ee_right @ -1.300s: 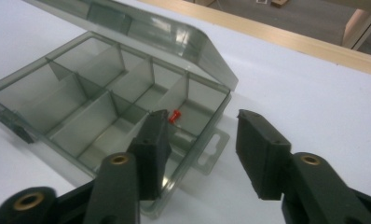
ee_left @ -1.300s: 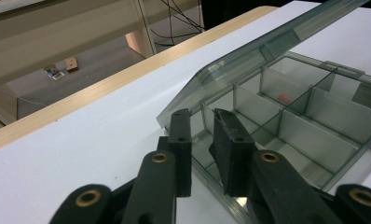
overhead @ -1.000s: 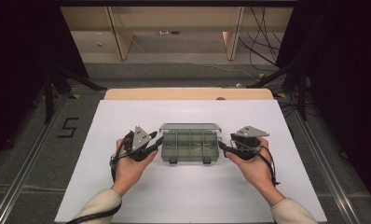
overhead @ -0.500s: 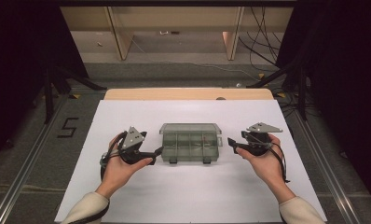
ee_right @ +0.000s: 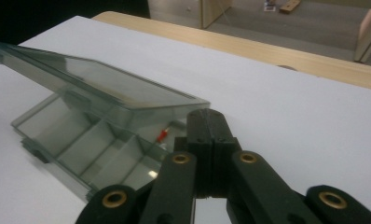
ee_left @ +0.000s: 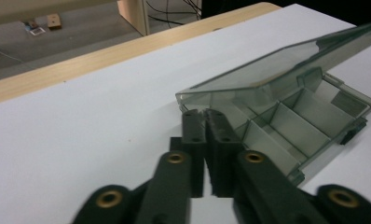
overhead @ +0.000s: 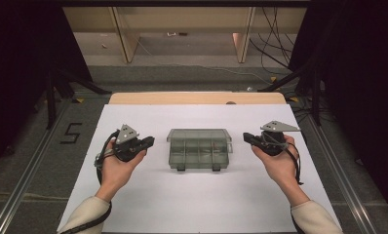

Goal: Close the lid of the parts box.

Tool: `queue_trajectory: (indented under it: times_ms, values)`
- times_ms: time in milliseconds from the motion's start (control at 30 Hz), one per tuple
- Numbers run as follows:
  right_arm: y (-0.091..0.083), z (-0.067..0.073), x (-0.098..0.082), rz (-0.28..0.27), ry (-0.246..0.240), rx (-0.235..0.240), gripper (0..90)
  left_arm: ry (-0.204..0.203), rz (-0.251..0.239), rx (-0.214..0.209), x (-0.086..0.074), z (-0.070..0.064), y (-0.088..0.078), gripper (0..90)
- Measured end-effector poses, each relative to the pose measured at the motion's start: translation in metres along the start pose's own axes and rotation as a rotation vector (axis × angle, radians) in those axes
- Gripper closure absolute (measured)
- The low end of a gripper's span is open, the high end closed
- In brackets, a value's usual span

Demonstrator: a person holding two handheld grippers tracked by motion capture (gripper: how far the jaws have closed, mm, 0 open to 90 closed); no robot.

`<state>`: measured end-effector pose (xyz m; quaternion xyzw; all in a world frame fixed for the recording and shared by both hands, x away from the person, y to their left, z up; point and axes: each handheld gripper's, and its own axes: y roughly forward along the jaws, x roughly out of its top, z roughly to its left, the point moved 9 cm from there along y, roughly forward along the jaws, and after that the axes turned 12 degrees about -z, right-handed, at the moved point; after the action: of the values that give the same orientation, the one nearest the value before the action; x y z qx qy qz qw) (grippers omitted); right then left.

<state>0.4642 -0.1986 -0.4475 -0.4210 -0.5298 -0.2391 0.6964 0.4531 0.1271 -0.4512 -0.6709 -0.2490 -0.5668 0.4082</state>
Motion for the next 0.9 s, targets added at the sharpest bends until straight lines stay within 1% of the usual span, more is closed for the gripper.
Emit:
queue_trajectory:
  times_ms: [33,67,100,133,167,200,267,300,333,400,433,467,500,533,567,600,700,733,767,800,833,867,900]
  values:
    - [0.002,0.001,0.001,-0.004,-0.006,0.002,90.0,0.006,-0.007,0.001,0.002,0.0,0.001,89.5]
    - [0.003,0.003,0.002,-0.003,-0.012,0.01,90.0,0.009,-0.015,0.001,0.005,-0.001,0.002,89.7]
    - [0.004,0.006,0.003,-0.002,-0.006,0.017,90.0,0.004,-0.023,0.004,0.008,-0.002,0.003,89.8]
    - [0.006,0.008,0.004,-0.01,-0.008,0.025,90.0,0.011,-0.028,-0.001,0.012,-0.003,0.003,89.8]
    - [0.006,0.01,0.005,0.003,0.0,0.025,90.0,0.01,-0.036,-0.003,0.015,-0.005,0.005,89.8]
    - [0.007,0.013,0.007,-0.006,0.002,0.039,90.0,0.003,-0.039,-0.007,0.017,-0.008,0.006,89.8]
    - [0.01,0.018,0.011,-0.016,0.01,0.057,90.0,0.002,-0.046,-0.014,0.022,-0.013,0.008,89.8]
    - [0.012,0.019,0.013,-0.025,-0.008,0.059,90.0,0.001,-0.046,-0.017,0.024,-0.016,0.009,89.8]
    - [0.012,0.022,0.014,-0.019,0.002,0.065,90.0,0.004,-0.051,-0.022,0.026,-0.018,0.01,89.8]
    - [0.014,0.027,0.016,-0.015,0.009,0.075,90.0,0.009,-0.045,-0.03,0.026,-0.021,0.012,89.8]
    - [0.015,0.027,0.017,-0.022,-0.01,0.075,90.0,0.007,-0.047,-0.034,0.027,-0.023,0.013,89.8]
    - [0.015,0.029,0.016,-0.007,-0.001,0.083,90.0,0.003,-0.041,-0.039,0.026,-0.025,0.014,89.8]
    - [0.016,0.032,0.015,-0.007,0.006,0.09,90.0,0.01,-0.036,-0.047,0.024,-0.027,0.014,89.8]
    - [0.017,0.032,0.015,-0.005,-0.005,0.09,90.0,0.002,-0.033,-0.047,0.024,-0.028,0.015,89.8]
    - [0.017,0.032,0.014,-0.003,-0.006,0.09,90.0,0.01,-0.029,-0.054,0.023,-0.029,0.015,89.8]
    - [0.017,0.032,0.014,-0.005,-0.011,0.088,90.0,0.003,-0.026,-0.053,0.022,-0.03,0.015,89.8]
    - [0.017,0.033,0.013,0.006,-0.008,0.091,90.0,0.003,-0.021,-0.057,0.021,-0.032,0.016,89.8]
    - [0.017,0.033,0.012,0.006,-0.006,0.091,90.0,0.01,-0.02,-0.063,0.021,-0.032,0.016,89.8]
    - [0.017,0.033,0.012,0.014,-0.007,0.088,90.0,-0.004,-0.017,-0.061,0.02,-0.034,0.016,89.8]
    - [0.017,0.034,0.012,0.007,0.002,0.093,90.0,-0.004,-0.015,-0.064,0.02,-0.034,0.016,89.8]
    - [0.017,0.034,0.011,0.007,-0.004,0.096,90.0,0.02,-0.01,-0.073,0.02,-0.033,0.016,89.8]
    - [0.017,0.034,0.011,0.009,-0.008,0.098,90.0,0.002,-0.008,-0.068,0.019,-0.035,0.016,89.8]
    - [0.017,0.034,0.011,0.012,-0.002,0.095,90.0,-0.001,-0.007,-0.069,0.018,-0.035,0.016,89.8]
